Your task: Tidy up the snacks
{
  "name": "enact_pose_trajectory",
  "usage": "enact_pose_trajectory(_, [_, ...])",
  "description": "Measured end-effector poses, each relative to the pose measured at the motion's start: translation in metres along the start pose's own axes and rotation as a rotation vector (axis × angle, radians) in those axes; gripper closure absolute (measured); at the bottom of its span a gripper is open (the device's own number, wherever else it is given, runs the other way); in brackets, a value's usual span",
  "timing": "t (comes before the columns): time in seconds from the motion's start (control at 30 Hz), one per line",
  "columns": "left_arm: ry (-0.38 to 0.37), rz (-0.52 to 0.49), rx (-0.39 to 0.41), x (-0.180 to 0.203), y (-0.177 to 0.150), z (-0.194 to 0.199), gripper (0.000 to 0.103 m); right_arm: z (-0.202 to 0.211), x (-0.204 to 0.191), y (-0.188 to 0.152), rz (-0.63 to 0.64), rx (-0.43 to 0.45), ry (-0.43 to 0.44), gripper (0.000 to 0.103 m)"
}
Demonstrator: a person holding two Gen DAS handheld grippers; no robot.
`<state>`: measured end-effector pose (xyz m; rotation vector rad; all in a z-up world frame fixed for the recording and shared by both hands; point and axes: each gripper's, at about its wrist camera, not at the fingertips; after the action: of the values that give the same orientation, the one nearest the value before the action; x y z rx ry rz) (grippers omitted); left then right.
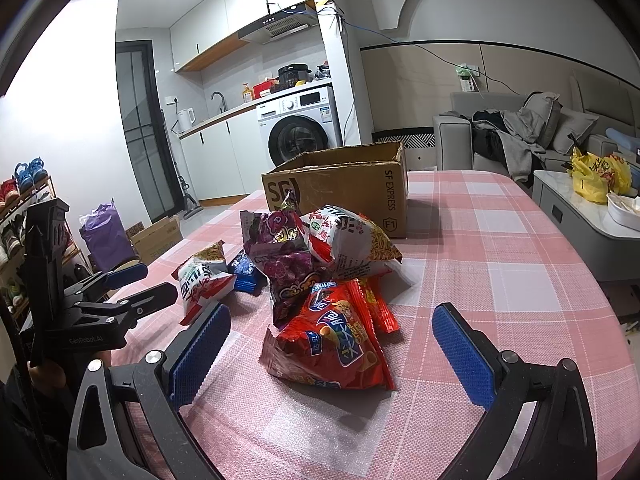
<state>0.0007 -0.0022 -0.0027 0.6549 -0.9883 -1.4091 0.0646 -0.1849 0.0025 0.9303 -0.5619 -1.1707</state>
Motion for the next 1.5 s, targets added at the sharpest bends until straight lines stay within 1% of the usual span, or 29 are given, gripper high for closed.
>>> enact_pose_trajectory(0.57, [0.0,0.002,-0.003,-0.001,0.001,0.001,0.001,-0.002,-0.002,-0.001,0.001,-0.006,-0.001,0.0])
enact_pose_trajectory(0.97, [-0.006,0.003,-0.007,0.002,-0.001,-0.002,0.001,-0.006,0.001,0.0,0.01,-0.041,-0.03,0.0])
enact_pose_trajectory(1.13, [-0.015,0.014,-0.022,0.0,0.003,-0.004,0.001,-0.012,0.001,0.002,0.016,-0.083,-0.041,0.0])
enact_pose_trajectory(1.23, [-0.012,0.021,-0.04,-0.005,0.008,-0.007,0.001,-0.016,0.002,0.003,0.015,-0.121,-0.004,0.0])
enact_pose_trajectory(1.5, [0.002,0.063,-0.088,-0.025,0.017,-0.02,0.001,-0.034,-0.004,-0.001,0.02,-0.234,0.035,0.0])
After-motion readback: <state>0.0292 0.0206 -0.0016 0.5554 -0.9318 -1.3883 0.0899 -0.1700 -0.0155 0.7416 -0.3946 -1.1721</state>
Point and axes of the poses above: each gripper's, at about its wrist camera, not at the fingertips, and z roughly against the way its jaws point, x to its right, y to its top, and after that the axes turned 11 degrees about -y, right-handed
